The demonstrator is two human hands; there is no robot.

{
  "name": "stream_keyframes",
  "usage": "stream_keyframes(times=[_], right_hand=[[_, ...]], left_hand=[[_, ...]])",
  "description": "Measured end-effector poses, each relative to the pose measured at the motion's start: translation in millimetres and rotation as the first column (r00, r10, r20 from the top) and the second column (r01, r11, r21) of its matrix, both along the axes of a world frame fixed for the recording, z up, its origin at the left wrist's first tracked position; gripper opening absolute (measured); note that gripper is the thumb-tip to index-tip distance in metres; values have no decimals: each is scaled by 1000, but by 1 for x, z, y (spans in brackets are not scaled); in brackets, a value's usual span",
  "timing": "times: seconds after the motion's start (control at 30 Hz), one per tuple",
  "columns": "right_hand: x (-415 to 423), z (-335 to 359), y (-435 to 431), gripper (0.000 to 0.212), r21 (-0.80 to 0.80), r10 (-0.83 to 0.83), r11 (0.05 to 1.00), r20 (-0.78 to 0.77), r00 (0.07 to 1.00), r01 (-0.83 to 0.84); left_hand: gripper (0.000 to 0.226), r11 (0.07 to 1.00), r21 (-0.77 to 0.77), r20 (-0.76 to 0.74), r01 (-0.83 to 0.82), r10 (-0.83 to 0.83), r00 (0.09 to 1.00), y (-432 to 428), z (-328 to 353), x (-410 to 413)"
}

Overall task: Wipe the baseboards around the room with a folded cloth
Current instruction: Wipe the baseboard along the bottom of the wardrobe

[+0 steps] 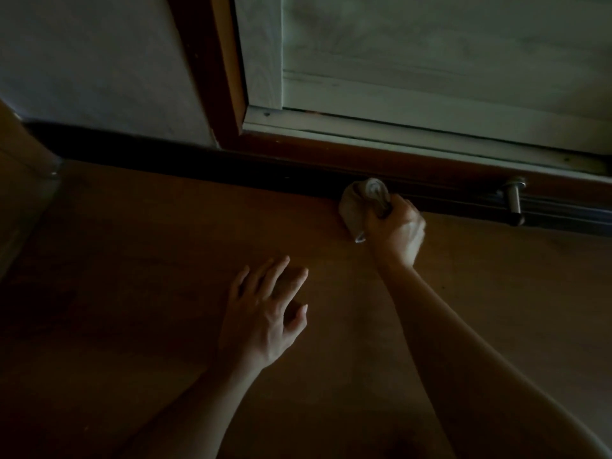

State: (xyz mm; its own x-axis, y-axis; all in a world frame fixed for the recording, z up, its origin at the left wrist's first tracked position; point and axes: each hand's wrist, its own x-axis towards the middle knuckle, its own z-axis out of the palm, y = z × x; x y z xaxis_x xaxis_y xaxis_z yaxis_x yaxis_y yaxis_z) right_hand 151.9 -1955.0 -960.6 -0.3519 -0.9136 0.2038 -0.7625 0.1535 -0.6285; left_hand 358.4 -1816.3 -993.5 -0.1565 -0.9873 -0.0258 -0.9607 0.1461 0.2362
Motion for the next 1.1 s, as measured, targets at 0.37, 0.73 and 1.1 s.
stream_keyframes(times=[0.37, 0.73, 1.1], right_hand=[[-6, 1, -3, 20, 2, 14, 1000, 25, 1000, -14], [12, -7, 0, 16, -27, 13, 1000, 43, 999, -12], [62, -2, -4, 19, -28, 113, 993, 32, 993, -112]], left_hand=[[59, 999, -32, 8, -6, 6, 1000, 0, -1, -2], [58, 998, -65, 20, -5, 6, 1000, 0, -6, -1], [56, 995, -99, -19, -2, 0, 1000, 1, -6, 0]])
